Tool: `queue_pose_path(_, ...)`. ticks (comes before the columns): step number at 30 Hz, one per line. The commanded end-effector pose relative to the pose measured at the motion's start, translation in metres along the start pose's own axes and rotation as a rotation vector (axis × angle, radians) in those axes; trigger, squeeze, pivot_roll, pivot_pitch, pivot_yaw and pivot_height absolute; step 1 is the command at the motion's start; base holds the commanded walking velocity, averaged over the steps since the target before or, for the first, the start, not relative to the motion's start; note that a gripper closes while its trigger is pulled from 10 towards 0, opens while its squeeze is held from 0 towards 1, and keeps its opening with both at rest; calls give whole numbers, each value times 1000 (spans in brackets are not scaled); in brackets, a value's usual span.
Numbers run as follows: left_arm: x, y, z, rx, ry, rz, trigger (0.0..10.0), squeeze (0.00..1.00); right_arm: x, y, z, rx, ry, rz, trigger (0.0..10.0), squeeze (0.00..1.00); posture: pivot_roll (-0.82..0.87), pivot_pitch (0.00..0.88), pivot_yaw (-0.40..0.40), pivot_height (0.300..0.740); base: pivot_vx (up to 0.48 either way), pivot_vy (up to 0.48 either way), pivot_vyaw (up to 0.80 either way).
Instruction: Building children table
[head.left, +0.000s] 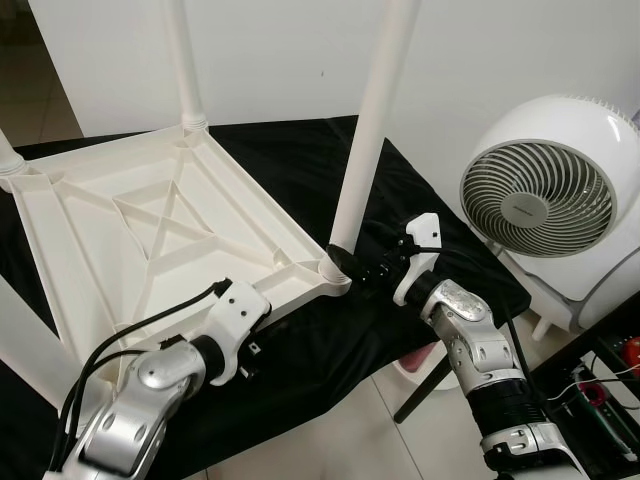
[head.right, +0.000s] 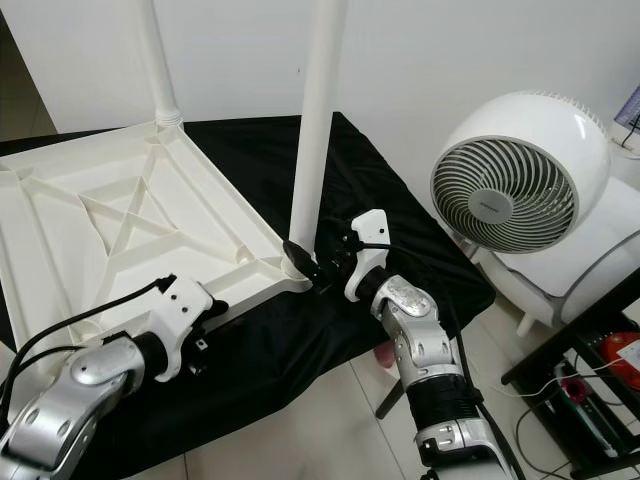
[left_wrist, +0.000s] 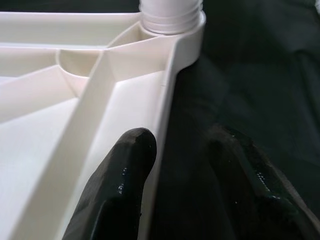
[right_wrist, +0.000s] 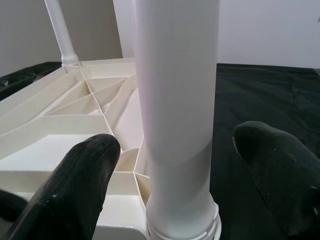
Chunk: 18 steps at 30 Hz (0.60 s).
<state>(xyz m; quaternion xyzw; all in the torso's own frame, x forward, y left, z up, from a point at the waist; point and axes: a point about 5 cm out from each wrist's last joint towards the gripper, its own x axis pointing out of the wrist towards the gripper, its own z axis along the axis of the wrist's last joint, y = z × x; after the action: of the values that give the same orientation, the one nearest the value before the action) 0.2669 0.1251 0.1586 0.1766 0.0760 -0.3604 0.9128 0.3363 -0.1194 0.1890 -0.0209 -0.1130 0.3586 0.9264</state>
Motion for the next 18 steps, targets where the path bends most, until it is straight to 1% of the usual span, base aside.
queue_pose_path(1,1,-1,-5,8,20,-6,10000,0,-3,-3,0,12,-2,-19,10000,0,30,119,-15,740,0,0,0)
queue_pose_path(2,4,4,-2,14,18,3,10000,0,-5,-4,1,12,-5,-27,10000,0,27,120,-10,740,0,0,0)
queue_pose_path(3,4,4,-2,14,18,3,10000,0,-5,-4,1,12,-5,-27,10000,0,27,120,-10,740,0,0,0)
queue_pose_path(5,7,11,0,22,19,25,10000,0,-8,-4,1,13,-9,-40,10000,0,22,120,-2,740,0,0,0)
queue_pose_path(7,7,11,0,22,19,25,10000,0,-8,-4,1,13,-9,-40,10000,0,22,120,-2,740,0,0,0)
queue_pose_path(9,10,15,0,20,24,39,10000,0,-10,-4,2,12,-12,-50,10000,0,17,123,5,740,0,0,0)
queue_pose_path(12,11,14,0,26,29,29,10000,0,-10,-4,2,12,-12,-52,10000,0,17,123,5,740,0,0,0)
queue_pose_path(13,12,12,-2,50,43,15,10000,0,-10,-4,2,11,-11,-53,10000,0,13,126,7,740,0,0,0)
queue_pose_path(14,12,12,-2,50,43,15,10000,0,-10,-4,2,11,-11,-53,10000,0,13,126,7,740,0,0,0)
queue_pose_path(15,14,7,-7,108,76,-29,10000,0,-10,-6,4,6,-12,-55,10000,0,12,128,8,740,0,0,0)
queue_pose_path(17,14,7,-7,108,76,-29,10000,0,-10,-6,4,6,-12,-55,10000,0,12,128,8,740,0,0,0)
queue_pose_path(18,14,5,-9,123,86,-46,10000,0,-11,-6,5,5,-12,-56,10000,0,12,128,8,740,0,0,0)
